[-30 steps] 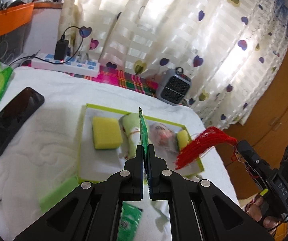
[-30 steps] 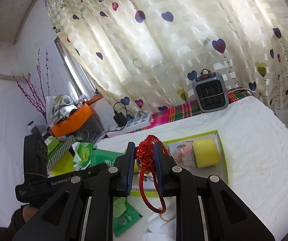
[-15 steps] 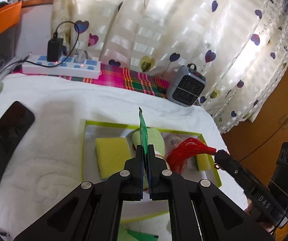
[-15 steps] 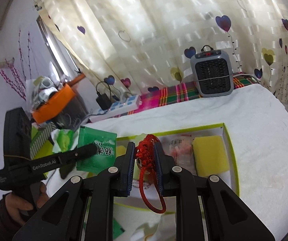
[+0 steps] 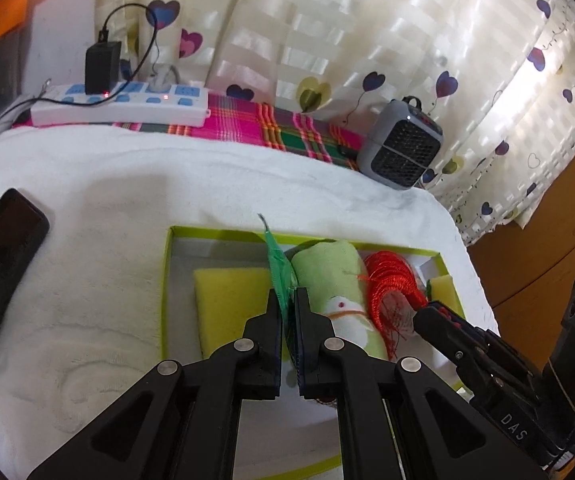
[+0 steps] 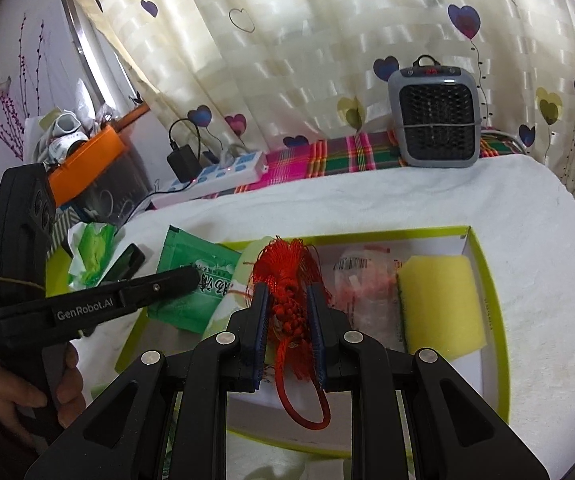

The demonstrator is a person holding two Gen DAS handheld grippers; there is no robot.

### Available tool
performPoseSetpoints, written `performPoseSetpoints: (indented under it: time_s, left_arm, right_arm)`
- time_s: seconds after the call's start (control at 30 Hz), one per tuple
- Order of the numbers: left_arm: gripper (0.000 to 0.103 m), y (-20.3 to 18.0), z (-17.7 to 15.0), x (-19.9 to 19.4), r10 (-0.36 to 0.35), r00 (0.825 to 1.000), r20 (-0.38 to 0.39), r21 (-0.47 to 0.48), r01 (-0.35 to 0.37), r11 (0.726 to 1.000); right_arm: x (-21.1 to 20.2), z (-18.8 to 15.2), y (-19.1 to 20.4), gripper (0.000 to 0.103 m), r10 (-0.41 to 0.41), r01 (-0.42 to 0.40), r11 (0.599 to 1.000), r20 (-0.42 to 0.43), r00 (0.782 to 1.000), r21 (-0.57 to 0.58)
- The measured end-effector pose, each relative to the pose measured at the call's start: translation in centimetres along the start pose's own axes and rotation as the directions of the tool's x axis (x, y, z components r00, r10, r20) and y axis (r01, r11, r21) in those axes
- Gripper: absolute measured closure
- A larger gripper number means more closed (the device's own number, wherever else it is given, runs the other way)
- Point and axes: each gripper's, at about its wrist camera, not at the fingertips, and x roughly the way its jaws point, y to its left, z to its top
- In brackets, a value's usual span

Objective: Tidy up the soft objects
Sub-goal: 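Lower the tassel and packet into the box and open both grippers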

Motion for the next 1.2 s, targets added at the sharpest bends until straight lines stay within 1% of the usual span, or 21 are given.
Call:
performPoseSetpoints:
  time_s: [0.1,0.2,0.33,0.47,0.57,0.63,0.7,0.77,0.83,0.87,1.0,1.2]
  left_arm:
    - [0.096,0.0,0.0,0.4,0.012,1.0,-0.005,0.006,-0.012,1.0]
    - [0.095,0.1,0.0,0.5,0.012,1.0,-0.003,0.004,-0.012,1.0]
    - [0.091,0.0,0.1,0.6,0.028,1.0,0.001,0.018,-0.028,0.999]
    - [0.076,-0.1,0.2,0.5,0.028,1.0,0.008,0.023,-0.028,0.999]
    - [0.072,-0.3,0.1,0.2,0.042,0.999,0.014,0.028,-0.043,0.999]
    - [0.07,-0.3,-0.1,0.1,0.052,0.999,0.014,0.032,-0.053,0.998]
    - [0.066,-0.5,-0.3,-0.1,0.064,0.998,0.021,0.042,-0.065,0.997]
    - [0.064,-0.6,-0.5,-0.3,0.08,0.996,0.027,0.05,-0.081,0.995]
    - [0.063,-0.5,-0.7,-0.5,0.078,0.997,0.024,0.045,-0.079,0.996]
    - [0.063,-0.5,-0.8,-0.7,0.081,0.996,0.026,0.043,-0.082,0.996]
    - [0.06,-0.4,-1.2,-1.4,0.083,0.996,0.033,0.041,-0.084,0.996]
    - [0.059,-0.2,-1.8,-2.8,0.087,0.995,0.051,0.044,-0.09,0.995]
  right_arm:
    - [0.5,-0.1,-0.2,0.083,-0.01,0.01,1.0,-0.011,1.0,0.004]
    - [0.9,-0.3,-0.4,0.083,-0.039,0.039,0.999,-0.025,0.999,0.006]
    - [1.2,-0.3,-0.7,0.083,-0.042,0.043,0.999,-0.034,0.999,0.021]
    - [1.1,-0.4,-0.9,0.083,-0.048,0.05,0.998,-0.035,0.998,0.033]
    - [1.0,-0.4,-1.0,0.082,-0.049,0.05,0.998,-0.028,0.998,0.04]
    - [0.9,-0.4,-0.9,0.08,-0.058,0.058,0.998,-0.025,0.998,0.032]
    - [0.7,-0.5,-0.8,0.079,-0.062,0.063,0.998,-0.021,0.998,0.027]
    - [0.5,-0.5,-0.8,0.075,-0.065,0.065,0.998,-0.017,0.998,0.025]
    - [0.3,-0.5,-0.7,0.068,-0.07,0.07,0.997,-0.01,0.997,0.026]
    - [0.1,-0.5,-0.7,0.067,-0.07,0.07,0.997,-0.008,0.998,0.026]
    - [-0.4,-0.7,-0.5,0.067,-0.072,0.072,0.997,0.001,0.997,0.022]
    - [-1.4,-1.2,-0.2,0.066,-0.078,0.077,0.997,0.016,0.997,0.022]
